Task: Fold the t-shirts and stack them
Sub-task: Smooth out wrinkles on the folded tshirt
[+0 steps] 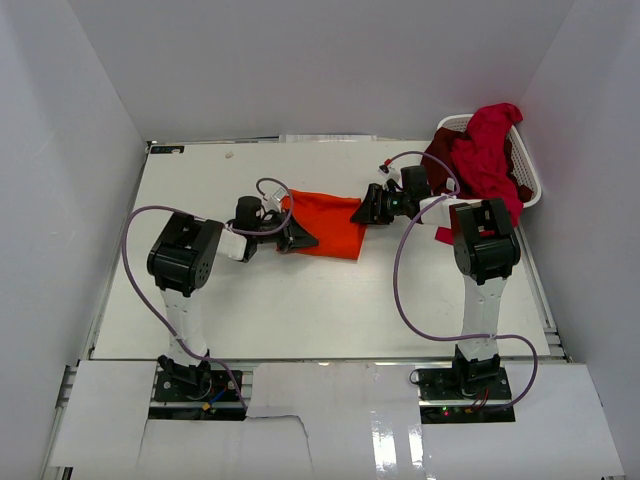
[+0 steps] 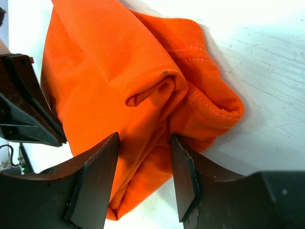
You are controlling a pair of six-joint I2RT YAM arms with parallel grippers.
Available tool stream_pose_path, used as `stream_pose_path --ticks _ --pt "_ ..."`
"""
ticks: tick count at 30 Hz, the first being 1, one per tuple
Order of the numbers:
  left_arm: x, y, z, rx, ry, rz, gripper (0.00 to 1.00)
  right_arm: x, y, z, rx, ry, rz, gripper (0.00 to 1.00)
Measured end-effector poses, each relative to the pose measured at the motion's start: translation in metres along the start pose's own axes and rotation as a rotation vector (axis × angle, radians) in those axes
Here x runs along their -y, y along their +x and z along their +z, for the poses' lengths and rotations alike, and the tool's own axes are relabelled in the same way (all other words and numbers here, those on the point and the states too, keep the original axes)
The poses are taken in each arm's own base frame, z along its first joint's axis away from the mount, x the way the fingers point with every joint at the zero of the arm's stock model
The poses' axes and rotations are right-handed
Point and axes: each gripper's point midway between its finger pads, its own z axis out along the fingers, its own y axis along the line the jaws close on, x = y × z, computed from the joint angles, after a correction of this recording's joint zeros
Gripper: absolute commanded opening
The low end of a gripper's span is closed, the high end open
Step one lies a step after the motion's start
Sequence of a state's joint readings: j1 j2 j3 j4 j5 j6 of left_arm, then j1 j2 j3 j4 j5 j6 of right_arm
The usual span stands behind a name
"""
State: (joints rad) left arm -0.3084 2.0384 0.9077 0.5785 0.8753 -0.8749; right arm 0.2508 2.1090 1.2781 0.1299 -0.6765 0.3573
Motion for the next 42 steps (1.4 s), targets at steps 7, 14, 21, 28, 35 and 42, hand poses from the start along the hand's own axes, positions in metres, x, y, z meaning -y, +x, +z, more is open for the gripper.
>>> stream_pose_path --ticks 7,14,21,28,35,42 --pt "0.025 -0.006 -0.005 -0.011 0.108 0.003 0.2 0.0 0.0 0.0 0.0 0.0 -0.002 0.54" --pt "0.043 -0.022 -0.003 -0.059 0.201 0.05 0.22 0.0 0.0 0.0 -0.001 0.0 -0.001 0.54" --pt "0.006 -0.024 0.007 -0.084 0.166 -0.007 0.21 0.0 0.0 0.0 -0.002 0.001 -0.004 0.54" --pt "-0.01 -0.015 0.009 -0.095 0.12 -0.016 0.2 0.001 0.001 -0.001 -0.006 0.006 -0.008 0.54" --pt "-0.019 -0.013 0.011 -0.09 0.086 0.006 0.2 -0.001 -0.006 -0.013 -0.026 0.079 0.002 0.55" --pt "-0.021 -0.013 0.012 -0.089 0.075 0.023 0.2 -0.041 -0.042 -0.037 0.028 0.049 -0.063 0.53"
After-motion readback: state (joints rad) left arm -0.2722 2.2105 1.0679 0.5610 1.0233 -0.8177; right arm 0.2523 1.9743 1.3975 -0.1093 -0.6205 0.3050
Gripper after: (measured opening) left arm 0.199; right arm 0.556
